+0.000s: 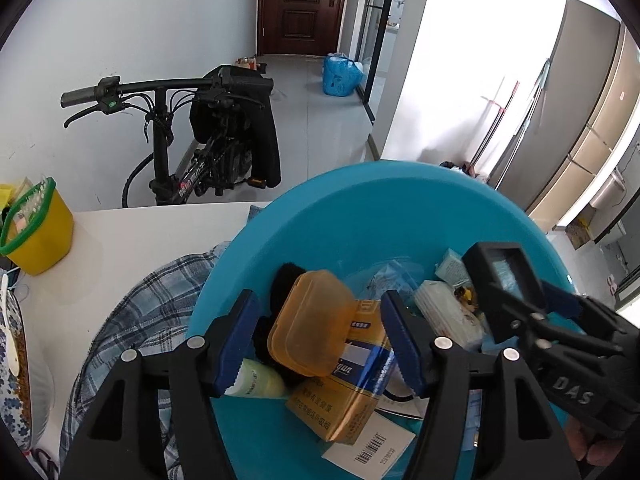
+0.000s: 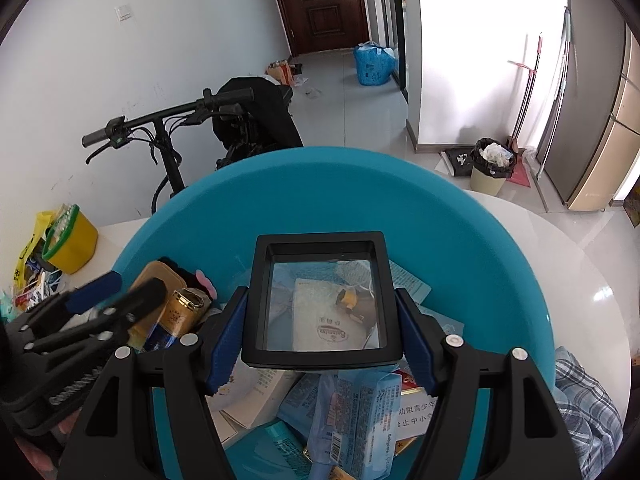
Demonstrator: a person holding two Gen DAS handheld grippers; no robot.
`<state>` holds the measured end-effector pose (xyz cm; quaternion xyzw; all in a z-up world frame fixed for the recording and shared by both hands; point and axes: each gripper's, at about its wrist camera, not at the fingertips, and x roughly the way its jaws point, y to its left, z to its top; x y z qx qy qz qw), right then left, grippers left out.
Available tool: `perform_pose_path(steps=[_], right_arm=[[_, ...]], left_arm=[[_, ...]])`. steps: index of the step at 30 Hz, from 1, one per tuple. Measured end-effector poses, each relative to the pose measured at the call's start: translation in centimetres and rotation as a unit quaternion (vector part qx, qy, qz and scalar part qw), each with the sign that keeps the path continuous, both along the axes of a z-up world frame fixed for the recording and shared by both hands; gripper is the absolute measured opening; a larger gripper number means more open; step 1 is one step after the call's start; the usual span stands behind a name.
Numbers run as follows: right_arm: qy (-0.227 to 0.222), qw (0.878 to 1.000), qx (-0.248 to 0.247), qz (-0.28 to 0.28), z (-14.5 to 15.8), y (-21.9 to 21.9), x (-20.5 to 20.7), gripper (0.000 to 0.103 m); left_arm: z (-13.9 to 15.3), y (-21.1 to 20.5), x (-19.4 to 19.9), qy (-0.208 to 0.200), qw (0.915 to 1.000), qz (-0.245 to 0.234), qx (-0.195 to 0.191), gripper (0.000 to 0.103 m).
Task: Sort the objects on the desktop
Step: 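Lower both tools into the basin and open them, releasing soap box and frame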
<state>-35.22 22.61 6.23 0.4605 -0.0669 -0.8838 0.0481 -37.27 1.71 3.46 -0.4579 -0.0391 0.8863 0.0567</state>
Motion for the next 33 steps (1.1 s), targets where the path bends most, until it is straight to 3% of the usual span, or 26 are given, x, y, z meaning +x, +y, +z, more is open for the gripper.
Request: perform_pose_path(steps=[4, 7, 13, 27, 29, 31, 33], right_arm=[[-0.006, 1.0, 0.003, 0.002, -0.3, -0.1, -0.2, 0.069], [-0.01, 1.0, 0.003, 0.003, -0.6, -0.1, -0.2, 0.069], [-0.025, 1.0, 0.013, 0.005, -1.3, -0.3, -0.5, 0.069], [-0.036, 0.998, 0.054, -0.004, -1.7, -0.5, -0.7, 0.07], [-0.028, 0.998, 0.057, -0.006, -1.3, -0.6, -0.5, 0.071], [-0.019, 0.998, 0.056, -0.009, -0.8, -0.5, -0.3, 0.083], [-0.005, 0.998, 0.06, -0.013, -0.2, -0.4, -0.1, 0.086]], left_arm=[[0.5, -0.4, 0.1, 0.006, 1.0, 0.003, 0.005, 0.068], [0.9, -0.5, 0.2, 0.014, 0.9999, 0.005, 0.006, 0.079], [1.2, -0.5, 0.4, 0.021, 0.9996, 0.012, -0.013, 0.079], [1.1, -0.1, 0.5, 0.017, 0.9997, 0.008, -0.018, 0.079], [1.2, -0.1, 0.6, 0.02, 0.9996, 0.008, -0.018, 0.079], [1.4, -0.1, 0.8, 0.026, 0.9994, 0.006, -0.02, 0.079], [1.9, 0.1, 1.2, 0.039, 0.9987, 0.006, -0.031, 0.079]])
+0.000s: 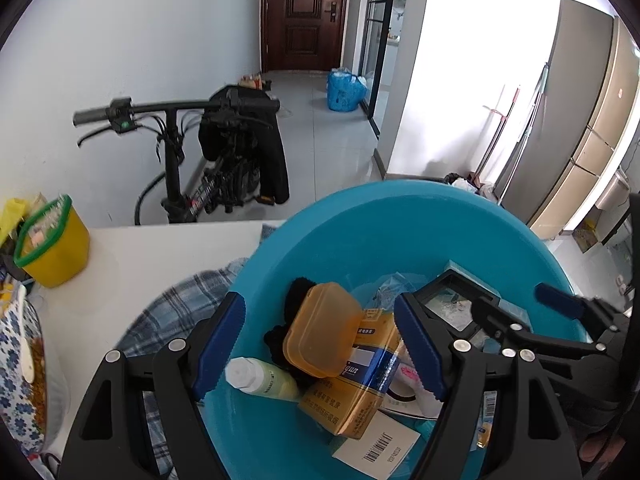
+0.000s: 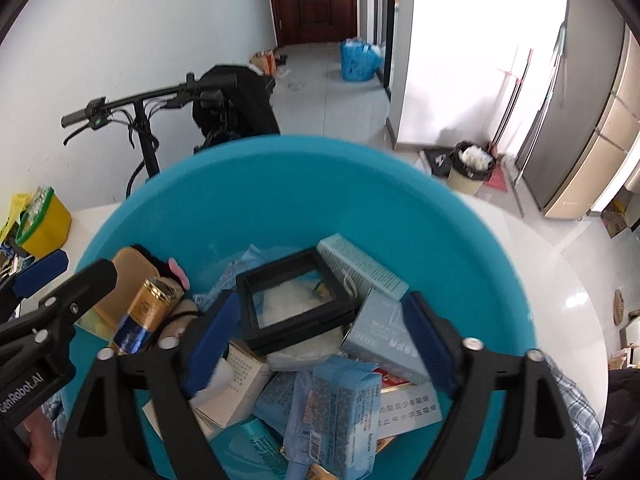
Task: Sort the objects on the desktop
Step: 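Lower both tools into the basin and open them, releasing soap box and frame, then raise both open tools up out of the turquoise basin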
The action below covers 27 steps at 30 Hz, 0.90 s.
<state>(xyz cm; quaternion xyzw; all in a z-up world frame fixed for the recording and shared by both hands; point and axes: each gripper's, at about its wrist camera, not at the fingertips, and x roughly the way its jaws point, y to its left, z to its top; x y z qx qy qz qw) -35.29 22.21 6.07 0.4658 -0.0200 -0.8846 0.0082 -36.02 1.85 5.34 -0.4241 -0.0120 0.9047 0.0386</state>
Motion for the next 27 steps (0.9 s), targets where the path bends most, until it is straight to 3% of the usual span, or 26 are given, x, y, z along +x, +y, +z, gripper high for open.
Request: perform_pose_path(steps=[3, 9, 14, 18, 21, 27], right_arm=[[0.015, 1.0, 0.006, -0.006, 0.9, 0.0, 0.3, 0.086], [0.043, 0.999, -0.002, -0.012, 2.9, 0.6, 1.2, 0.086], [0.089, 0.996, -0.018, -0.021, 5.6, 1.1, 3.0, 0.086], [0.133, 0.99, -0.03, -0.025, 8.1, 1.3, 5.0, 0.088], [0.17, 0.985, -0.031, -0.025, 10.0, 1.3, 6.7, 0.091], [0.236, 0.971, -0.024, -0.023, 13.0, 1.0, 10.2, 0.096]], left_arm=[[1.2, 0.4, 0.9, 0.031, 0.9994, 0.003, -0.015, 0.079], [4.4, -0.6, 2.8, 0.08, 0.9965, -0.005, 0.023, 0.079], [7.4, -1.1, 5.1, 0.127, 0.9913, -0.008, 0.031, 0.079], [9.4, -1.2, 7.2, 0.164, 0.9858, -0.01, 0.034, 0.08], [10.9, -1.5, 8.7, 0.191, 0.9806, -0.014, 0.042, 0.086], [13.0, -1.7, 11.3, 0.235, 0.9708, -0.016, 0.047, 0.087]])
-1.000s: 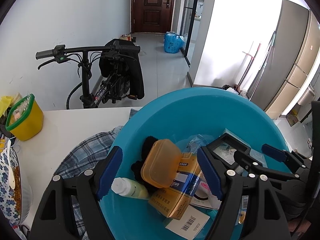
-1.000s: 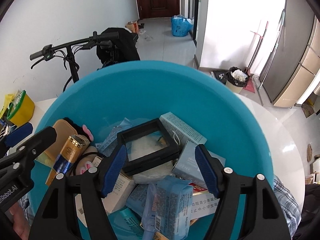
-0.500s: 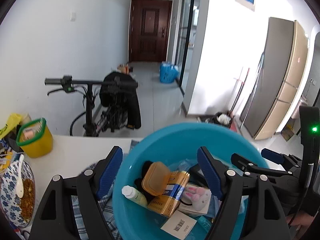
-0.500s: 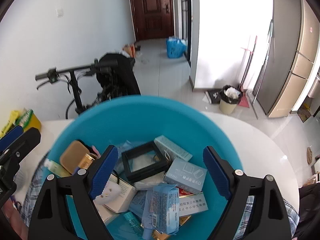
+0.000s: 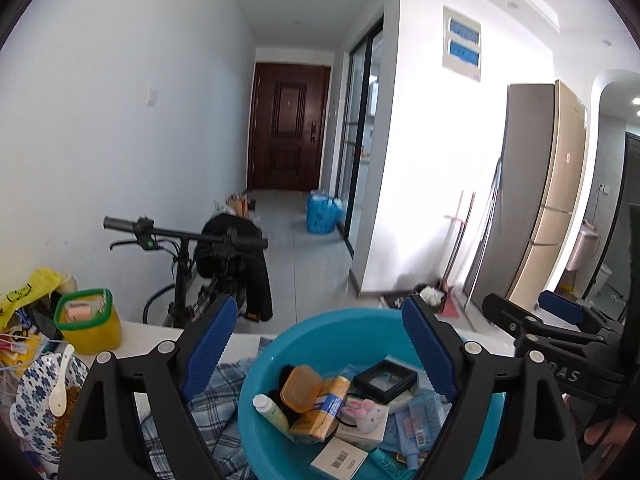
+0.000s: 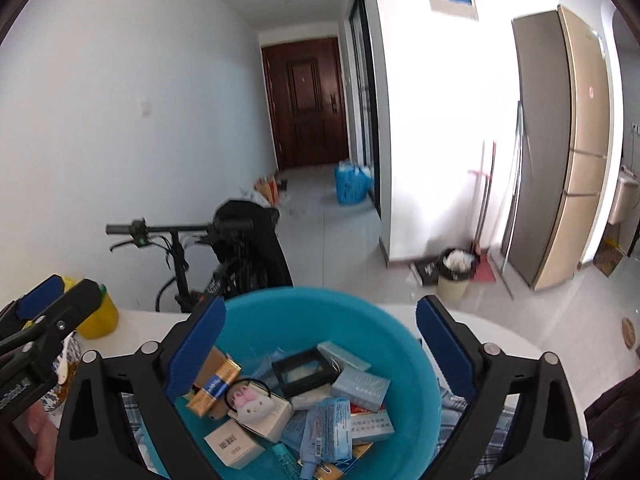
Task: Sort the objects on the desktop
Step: 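Raise both open tools up out of the turquoise basin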
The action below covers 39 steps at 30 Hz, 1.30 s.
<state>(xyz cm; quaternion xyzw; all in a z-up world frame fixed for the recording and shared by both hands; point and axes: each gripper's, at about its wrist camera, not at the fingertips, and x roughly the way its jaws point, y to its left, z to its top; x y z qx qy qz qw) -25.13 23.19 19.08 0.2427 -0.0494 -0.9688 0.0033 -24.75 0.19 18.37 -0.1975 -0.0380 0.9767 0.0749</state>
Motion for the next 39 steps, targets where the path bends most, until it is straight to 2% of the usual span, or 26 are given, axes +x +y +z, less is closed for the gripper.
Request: perform_pose_path(steps=[4, 12, 13, 14, 20, 26, 29, 34, 39], right_arm=[[0.028, 0.999, -0.033, 0.034, 1.2, 0.5, 1.9, 0.103], [0.091, 0.995, -0.045, 0.003, 3.1, 1.6, 5.2, 0.103], [0.095, 0.994, -0.048, 0.005, 3.4, 1.8, 5.6, 0.103], [0.102, 0.993, -0.051, 0.007, 3.6, 1.9, 6.1, 0.103], [0.14, 0.989, -0.045, 0.021, 4.6, 1.2, 8.5, 0.103], [0.171, 0.984, -0.022, 0.035, 5.1, 0.1, 10.3, 0.103], [0.171, 0.984, -0.018, 0.043, 5.0, -0.1, 10.3, 0.103], [0.188, 0.981, -0.035, 0.039, 5.4, 0.4, 11.5, 0.103], [0.211, 0.976, -0.038, 0.044, 5.8, 0.6, 13.1, 0.103]], left_arm=[[1.2, 0.0, 1.8, 0.034, 0.9994, 0.004, -0.008, 0.087], [3.1, -0.5, 5.1, 0.085, 0.9964, 0.002, -0.004, 0.089], [3.2, -0.5, 5.4, 0.088, 0.9961, 0.003, -0.004, 0.094], [3.4, -0.6, 5.7, 0.093, 0.9957, 0.005, -0.004, 0.103], [4.3, -0.8, 7.8, 0.131, 0.9914, 0.001, 0.004, 0.103], [5.1, -0.7, 10.3, 0.168, 0.9857, 0.009, -0.01, 0.103], [5.4, -0.8, 11.0, 0.167, 0.9859, -0.011, -0.003, 0.103], [6.0, -1.7, 12.7, 0.192, 0.9814, 0.006, 0.009, 0.103], [6.4, -2.6, 14.0, 0.204, 0.9787, -0.003, 0.025, 0.103]])
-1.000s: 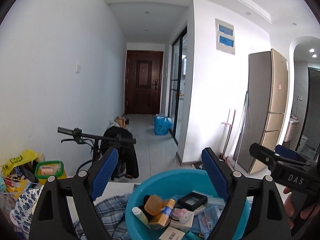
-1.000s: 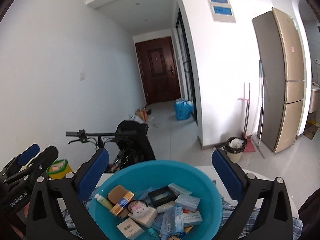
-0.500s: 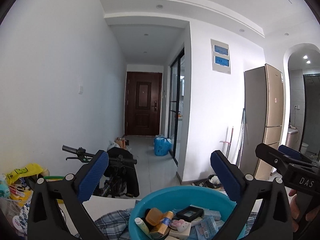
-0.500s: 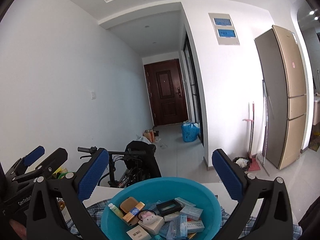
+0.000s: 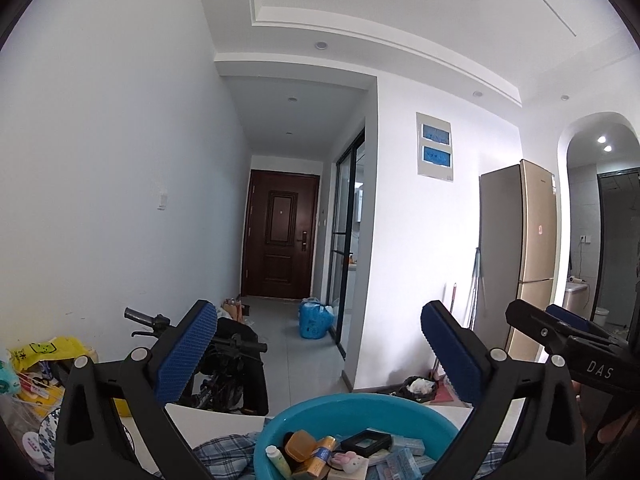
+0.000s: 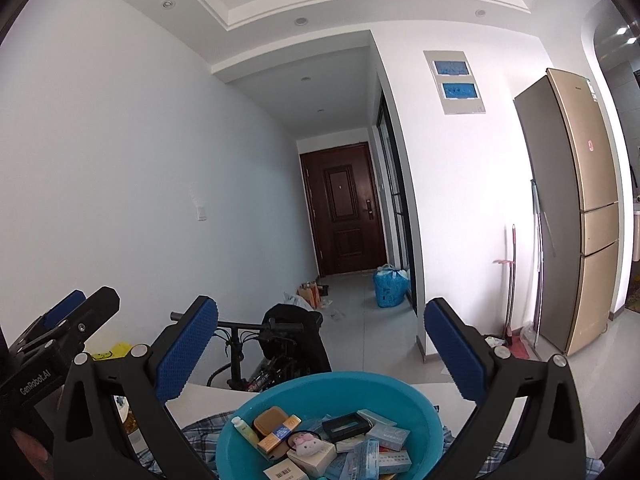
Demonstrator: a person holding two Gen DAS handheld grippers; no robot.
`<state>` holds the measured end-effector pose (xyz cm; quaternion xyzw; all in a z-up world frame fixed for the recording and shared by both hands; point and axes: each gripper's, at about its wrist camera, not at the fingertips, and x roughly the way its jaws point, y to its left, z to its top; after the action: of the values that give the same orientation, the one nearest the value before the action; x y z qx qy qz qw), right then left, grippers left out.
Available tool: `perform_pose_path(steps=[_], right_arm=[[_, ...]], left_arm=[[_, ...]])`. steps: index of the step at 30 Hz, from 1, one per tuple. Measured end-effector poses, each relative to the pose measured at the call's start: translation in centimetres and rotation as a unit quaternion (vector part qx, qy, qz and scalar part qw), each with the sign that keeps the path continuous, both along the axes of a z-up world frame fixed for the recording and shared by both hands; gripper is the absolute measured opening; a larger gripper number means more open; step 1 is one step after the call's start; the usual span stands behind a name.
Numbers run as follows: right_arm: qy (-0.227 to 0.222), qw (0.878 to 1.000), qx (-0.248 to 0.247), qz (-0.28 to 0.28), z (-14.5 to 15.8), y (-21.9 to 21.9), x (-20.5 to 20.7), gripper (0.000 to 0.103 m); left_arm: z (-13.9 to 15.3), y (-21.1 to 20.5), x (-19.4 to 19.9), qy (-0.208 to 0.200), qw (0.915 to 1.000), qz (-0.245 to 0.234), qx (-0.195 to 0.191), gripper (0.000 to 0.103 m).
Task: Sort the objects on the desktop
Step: 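Raise both open tools up out of the turquoise basin, then move both tools down toward the items on the plaid cloth beside the basin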
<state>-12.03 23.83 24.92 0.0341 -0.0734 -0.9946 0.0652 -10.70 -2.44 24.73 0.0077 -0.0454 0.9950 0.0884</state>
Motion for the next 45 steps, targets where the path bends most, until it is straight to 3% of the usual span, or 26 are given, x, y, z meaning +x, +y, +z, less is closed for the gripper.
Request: perform_pose_path(steps=[7, 21, 36, 40, 45], right_arm=[[0.017, 1.0, 0.012, -0.015, 0.1, -0.7, 1.1, 0.103], [0.036, 0.998, 0.017, -0.04, 0.0, 0.1, 2.7, 0.103], [-0.019, 0.996, 0.082, -0.035, -0.8, -1.7, 3.9, 0.103], [-0.041, 0.995, 0.084, -0.027, -1.7, -2.0, 4.1, 0.103], [-0.08, 0.993, 0.081, -0.027, -3.6, -1.9, 3.9, 0.103]], left_arm=[[-0.1, 0.7, 1.1, 0.013, 0.9992, 0.03, -0.025, 0.103], [-0.6, -0.1, 1.8, 0.015, 0.9982, 0.054, -0.021, 0.103], [-2.1, 0.9, 3.3, -0.052, 0.9964, 0.04, -0.054, 0.103], [-3.0, 1.2, 2.6, -0.093, 0.9944, 0.016, -0.047, 0.103], [-5.2, 1.7, 1.8, -0.131, 0.9889, 0.017, -0.069, 0.103]])
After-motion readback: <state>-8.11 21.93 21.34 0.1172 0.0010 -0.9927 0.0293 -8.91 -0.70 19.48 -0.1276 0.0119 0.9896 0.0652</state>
